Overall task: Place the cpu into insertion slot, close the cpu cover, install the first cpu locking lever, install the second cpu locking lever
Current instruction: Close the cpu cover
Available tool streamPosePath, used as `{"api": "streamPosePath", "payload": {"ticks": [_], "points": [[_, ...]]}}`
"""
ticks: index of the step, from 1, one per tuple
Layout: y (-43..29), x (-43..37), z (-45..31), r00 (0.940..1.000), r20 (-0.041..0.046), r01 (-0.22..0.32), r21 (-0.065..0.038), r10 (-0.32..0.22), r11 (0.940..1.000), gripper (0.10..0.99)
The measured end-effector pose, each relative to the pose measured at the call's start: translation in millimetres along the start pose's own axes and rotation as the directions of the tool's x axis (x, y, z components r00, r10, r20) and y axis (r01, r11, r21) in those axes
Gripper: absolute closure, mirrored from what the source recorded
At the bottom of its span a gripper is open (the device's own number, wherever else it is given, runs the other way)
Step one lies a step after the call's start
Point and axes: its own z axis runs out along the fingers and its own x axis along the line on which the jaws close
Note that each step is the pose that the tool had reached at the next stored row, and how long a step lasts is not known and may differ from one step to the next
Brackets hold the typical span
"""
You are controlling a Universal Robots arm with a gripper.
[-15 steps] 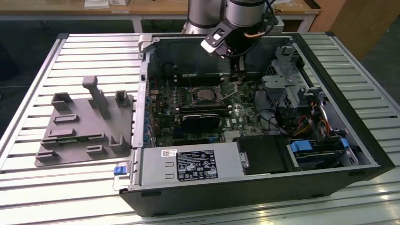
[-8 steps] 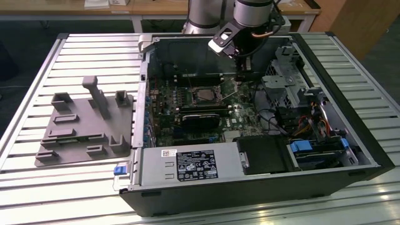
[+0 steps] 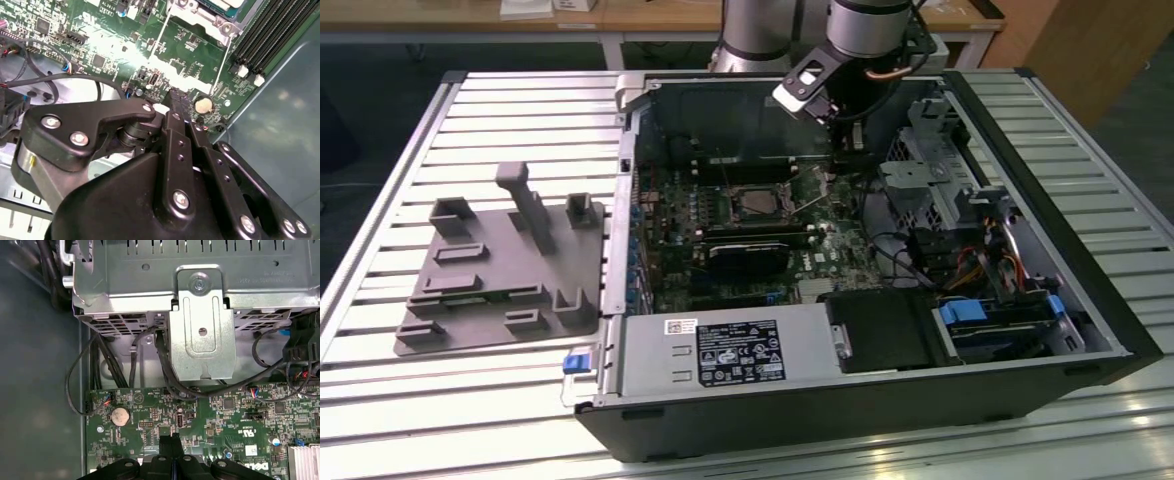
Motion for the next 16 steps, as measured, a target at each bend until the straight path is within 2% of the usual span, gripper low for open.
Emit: {"api": "streamPosePath", "payload": {"ticks": [6,16], "points": [[4.6,0.3,1.7,1.0,0.0003,0.0,0.0,0.0,1.0,0.984],[6.4,0.4,13.8,1.0,0.0004,0.0,0.0,0.0,1.0,0.984]]}}
